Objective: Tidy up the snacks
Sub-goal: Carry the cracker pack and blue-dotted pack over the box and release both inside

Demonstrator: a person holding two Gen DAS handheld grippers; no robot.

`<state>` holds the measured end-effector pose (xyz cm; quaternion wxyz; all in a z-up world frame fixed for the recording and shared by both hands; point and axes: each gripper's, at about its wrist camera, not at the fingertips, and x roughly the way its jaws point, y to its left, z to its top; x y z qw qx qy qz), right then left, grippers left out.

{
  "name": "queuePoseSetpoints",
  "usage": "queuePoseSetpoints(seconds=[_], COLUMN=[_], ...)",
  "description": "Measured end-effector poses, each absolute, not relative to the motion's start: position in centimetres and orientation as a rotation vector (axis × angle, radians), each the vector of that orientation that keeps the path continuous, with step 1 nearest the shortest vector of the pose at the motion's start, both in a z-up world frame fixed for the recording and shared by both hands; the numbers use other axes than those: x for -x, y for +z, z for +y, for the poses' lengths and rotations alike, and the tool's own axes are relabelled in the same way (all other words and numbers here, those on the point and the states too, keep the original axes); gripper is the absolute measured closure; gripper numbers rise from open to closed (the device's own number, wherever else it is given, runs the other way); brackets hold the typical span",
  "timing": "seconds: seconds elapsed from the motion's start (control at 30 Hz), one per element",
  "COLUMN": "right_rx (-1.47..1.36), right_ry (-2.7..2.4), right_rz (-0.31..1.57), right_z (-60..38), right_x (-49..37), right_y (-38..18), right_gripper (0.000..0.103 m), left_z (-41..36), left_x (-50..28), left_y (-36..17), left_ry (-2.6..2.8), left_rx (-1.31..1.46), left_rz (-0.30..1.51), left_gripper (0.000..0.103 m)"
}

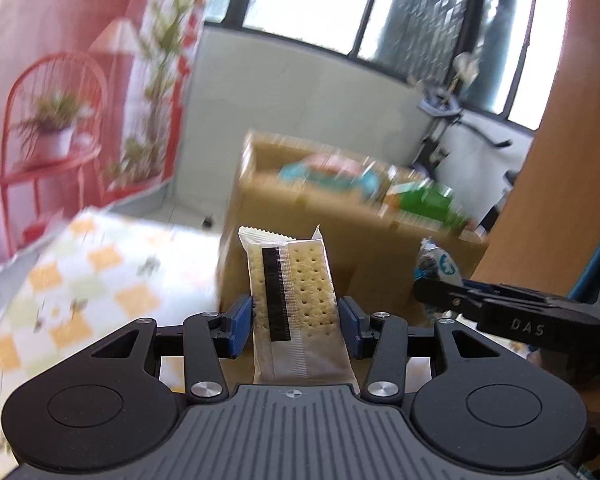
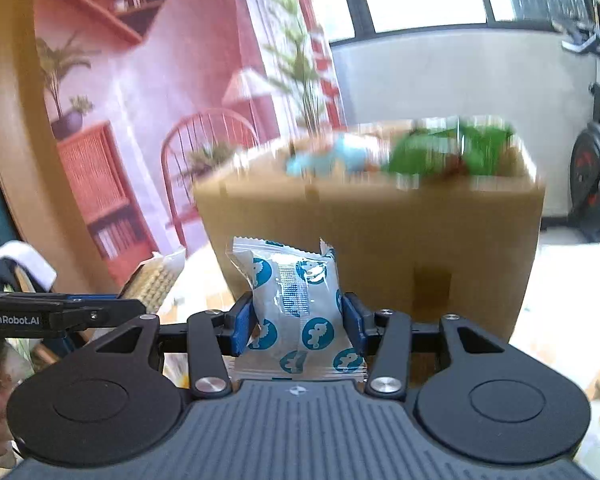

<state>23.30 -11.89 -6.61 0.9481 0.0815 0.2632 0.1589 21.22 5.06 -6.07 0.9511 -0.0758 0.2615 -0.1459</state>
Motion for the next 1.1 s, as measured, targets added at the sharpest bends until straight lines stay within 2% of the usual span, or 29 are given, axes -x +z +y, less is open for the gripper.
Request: queuePoseSetpoints(seconds=[0.43,0.9,0.97,1.1], right_rx=[-0.108,-0.106,-0.085,-0.058], right_ry=[0.333,0.278,0.251,0.208], right_rz=[0.346,0.346,0.356,0.346], right_z=[-12.7,-13.2,-13.1,-13.1], right_x=[-29.0,-35.7,-36.2,-36.1], right_y=[-0.5,-3.2,-3.5,-3.6], right_gripper=[0.054,0.054,0.052,0.039], left_z=[1.3,0.5,0.5,0.6], left_x=[-28.8,-35.9,-36.4,-36.4], left_y=[-0.6,-2.8,-3.0,-2.6], left_ry=[-0.386,-0.408,-0.414,-0.415], left_rx=[0.082,0.1,0.102,0.097], left_rz=[0.404,0.481,0.495,0.485], left_gripper=[0.054,0.054,0.052,0.036])
